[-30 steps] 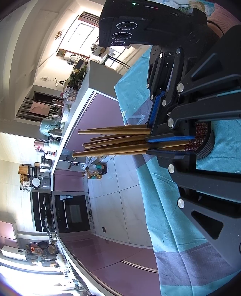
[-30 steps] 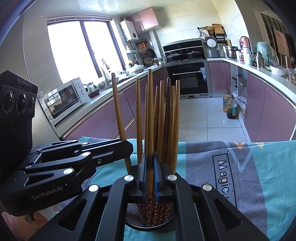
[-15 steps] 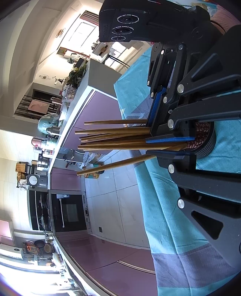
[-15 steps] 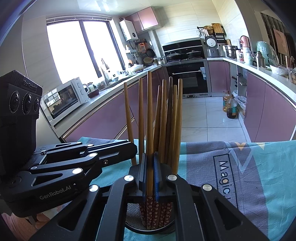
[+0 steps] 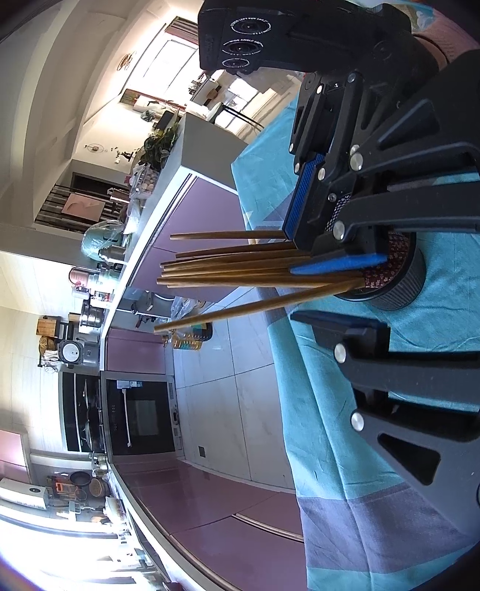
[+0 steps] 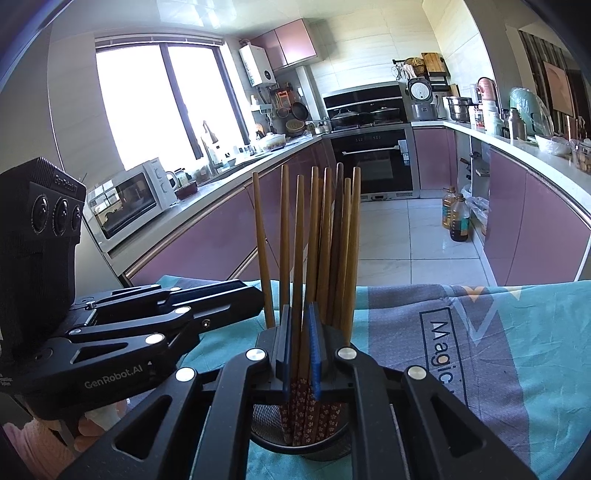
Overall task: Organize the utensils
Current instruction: 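Open both grippers and withdraw them from the mesh cup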
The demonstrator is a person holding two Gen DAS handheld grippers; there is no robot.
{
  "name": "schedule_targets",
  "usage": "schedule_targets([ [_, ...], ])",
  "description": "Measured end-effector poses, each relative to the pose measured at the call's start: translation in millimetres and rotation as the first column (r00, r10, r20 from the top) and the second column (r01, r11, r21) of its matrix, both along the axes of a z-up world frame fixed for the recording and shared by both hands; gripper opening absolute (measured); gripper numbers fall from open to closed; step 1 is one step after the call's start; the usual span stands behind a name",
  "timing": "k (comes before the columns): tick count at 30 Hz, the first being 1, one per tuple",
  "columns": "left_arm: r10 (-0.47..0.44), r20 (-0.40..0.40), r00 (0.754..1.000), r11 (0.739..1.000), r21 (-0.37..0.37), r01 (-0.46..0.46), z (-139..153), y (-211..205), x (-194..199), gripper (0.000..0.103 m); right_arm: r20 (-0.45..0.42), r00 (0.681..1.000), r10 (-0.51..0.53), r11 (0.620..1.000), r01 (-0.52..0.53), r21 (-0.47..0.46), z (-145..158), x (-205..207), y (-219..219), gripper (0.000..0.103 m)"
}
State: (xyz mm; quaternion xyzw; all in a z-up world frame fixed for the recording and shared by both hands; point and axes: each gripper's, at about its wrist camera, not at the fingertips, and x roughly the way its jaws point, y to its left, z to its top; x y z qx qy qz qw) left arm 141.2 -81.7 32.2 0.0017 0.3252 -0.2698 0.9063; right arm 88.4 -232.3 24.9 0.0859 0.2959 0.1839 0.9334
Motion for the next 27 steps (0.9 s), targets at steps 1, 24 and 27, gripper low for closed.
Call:
schedule_targets([
  [1, 0.007, 0.007, 1.0, 1.0, -0.002, -0.007, 0, 2, -3, 0.029, 0.003, 1.0, -0.002, 1.0, 0.002, -0.003, 0, -1, 0, 0.012],
  [24, 0.278, 0.275, 0.92, 0.958, -0.016, -0.285, 11, 86, -104, 0.097, 0.158, 0.985, -0.068, 0.99, 0.086, -0.113, 3, -65, 8, 0.096],
  [27, 0.317, 0.312, 0.895, 0.945, -0.029, -0.325, 12, 99, -121, 0.097, 0.196, 0.978, -0.071, 0.988, 0.096, -0.12, 3, -78, 11, 0.096],
])
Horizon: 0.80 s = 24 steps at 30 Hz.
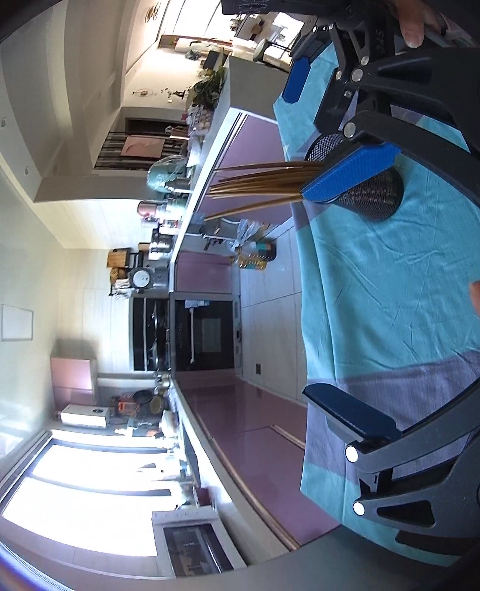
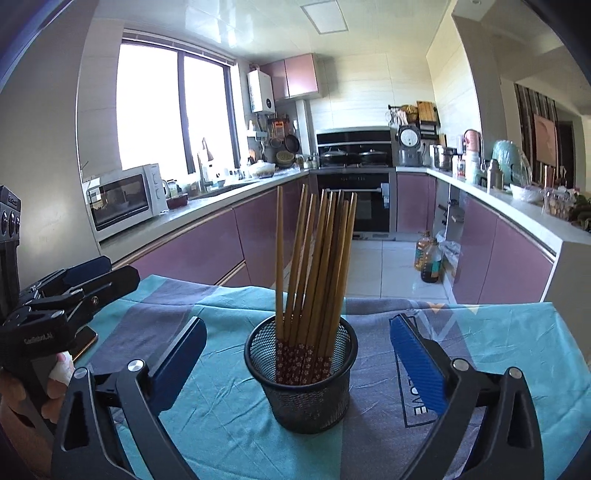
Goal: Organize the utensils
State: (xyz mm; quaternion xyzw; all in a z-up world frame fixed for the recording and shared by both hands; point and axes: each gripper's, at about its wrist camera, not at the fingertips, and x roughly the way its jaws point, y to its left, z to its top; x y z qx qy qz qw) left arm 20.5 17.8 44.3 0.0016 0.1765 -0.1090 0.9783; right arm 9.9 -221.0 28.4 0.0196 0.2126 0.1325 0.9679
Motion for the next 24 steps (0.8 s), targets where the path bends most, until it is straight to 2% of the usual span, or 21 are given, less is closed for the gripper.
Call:
schedule_targets([
  [9, 0.083, 0.089, 0.993, 0.997, -0.011, -0.083, 5, 26, -43, 0.097, 0.07, 0.997, -0.03, 0.999, 0.032, -0.018, 5, -29, 10, 0.096],
  [17, 0.098, 0.15, 0.984, 0.995, 0.0, -0.099, 7, 29, -75, 0.097, 0.132, 0.99, -0.05, 0.998, 0.053, -0.02, 11, -48, 21, 0.096],
  [24, 0.112, 0.172, 0.979, 0.994, -0.018, -0.111, 11, 30, -85, 0.097, 0.182, 0.981, -0.073, 0.997, 0.077, -0.014, 15, -61, 25, 0.096],
])
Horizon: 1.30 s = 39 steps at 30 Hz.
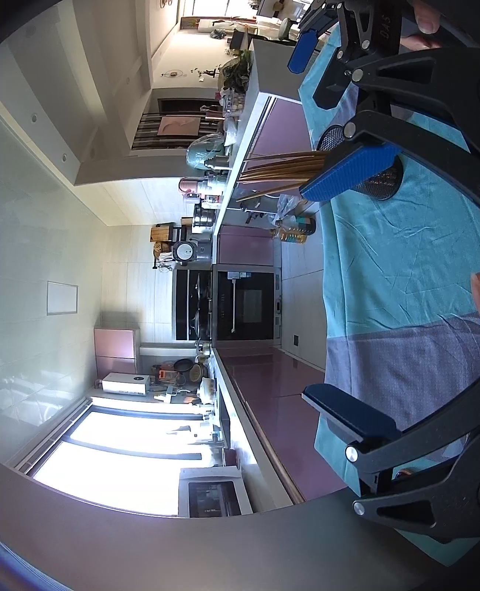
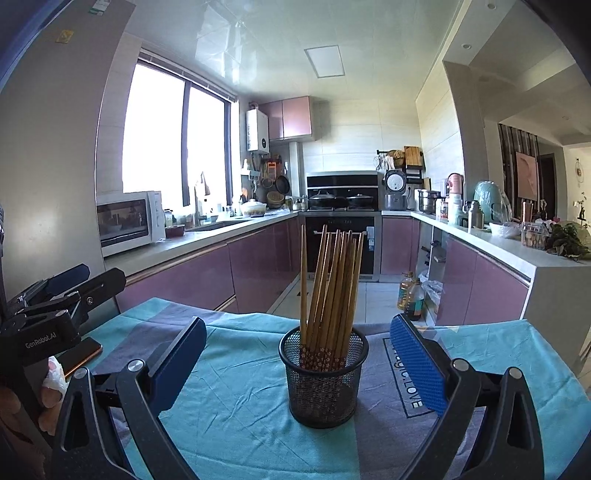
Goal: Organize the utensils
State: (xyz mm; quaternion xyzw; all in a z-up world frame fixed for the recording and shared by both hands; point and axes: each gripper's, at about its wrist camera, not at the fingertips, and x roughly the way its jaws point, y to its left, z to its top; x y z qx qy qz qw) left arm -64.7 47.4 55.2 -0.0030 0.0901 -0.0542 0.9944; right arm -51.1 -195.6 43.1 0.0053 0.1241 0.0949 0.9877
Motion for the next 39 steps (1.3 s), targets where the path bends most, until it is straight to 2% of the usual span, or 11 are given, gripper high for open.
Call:
schedule_targets([
  [10, 0.015, 0.024, 1.0, 1.0, 0.017, -0.016, 1, -2, -6, 0.097, 0.018, 1.0, -0.007, 1.0, 0.007, 0.0, 0, -5, 6, 0.096],
  [39, 0.034, 0.028, 0.999, 0.999, 0.006, -0.035, -3, -1, -11, 0.097, 0.049, 0.998, -0.05, 0.999, 0.05, -0.001, 3, -12, 7, 0.096],
])
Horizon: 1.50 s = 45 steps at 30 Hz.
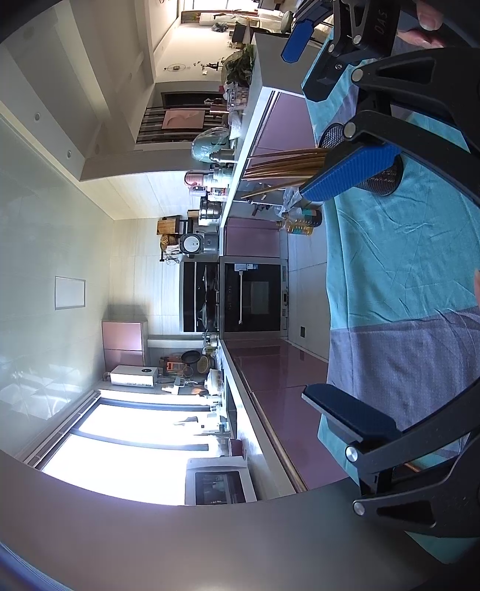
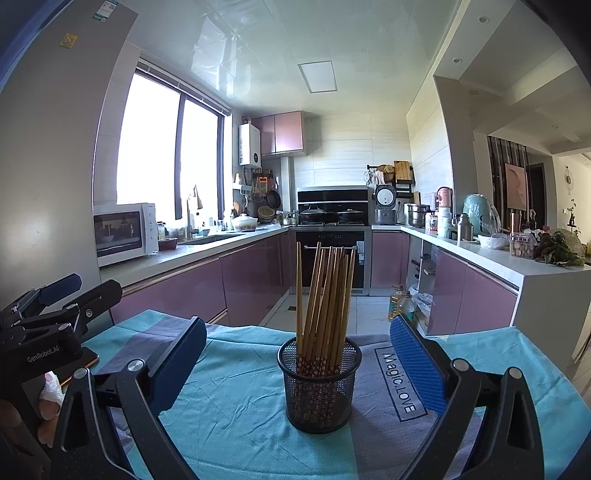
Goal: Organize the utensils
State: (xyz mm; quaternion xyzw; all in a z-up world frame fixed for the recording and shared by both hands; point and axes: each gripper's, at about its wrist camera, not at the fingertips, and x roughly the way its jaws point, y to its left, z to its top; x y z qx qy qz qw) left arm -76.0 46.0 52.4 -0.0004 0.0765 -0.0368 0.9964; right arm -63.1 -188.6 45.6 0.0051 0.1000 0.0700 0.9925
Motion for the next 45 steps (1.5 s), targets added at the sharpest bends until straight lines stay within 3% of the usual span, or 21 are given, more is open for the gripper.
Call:
schedule_targets([
  [11, 0.031, -0.014, 0.999, 1.0, 0.003, -0.031, -4.7, -2.2, 0.4, 0.097, 0.01, 0.999, -0.042, 0.998, 0.042, -0.042, 0.1, -1.9, 7.0, 0.096],
  [45, 0.044, -0.007, 0.999, 0.999, 0.01, -0.044, -6.5, -0.5, -1.9, 0.097, 0.019, 0.998, -0.059, 0.998, 0.06, -0.026, 0.3, -2.8, 6.5, 0.096],
])
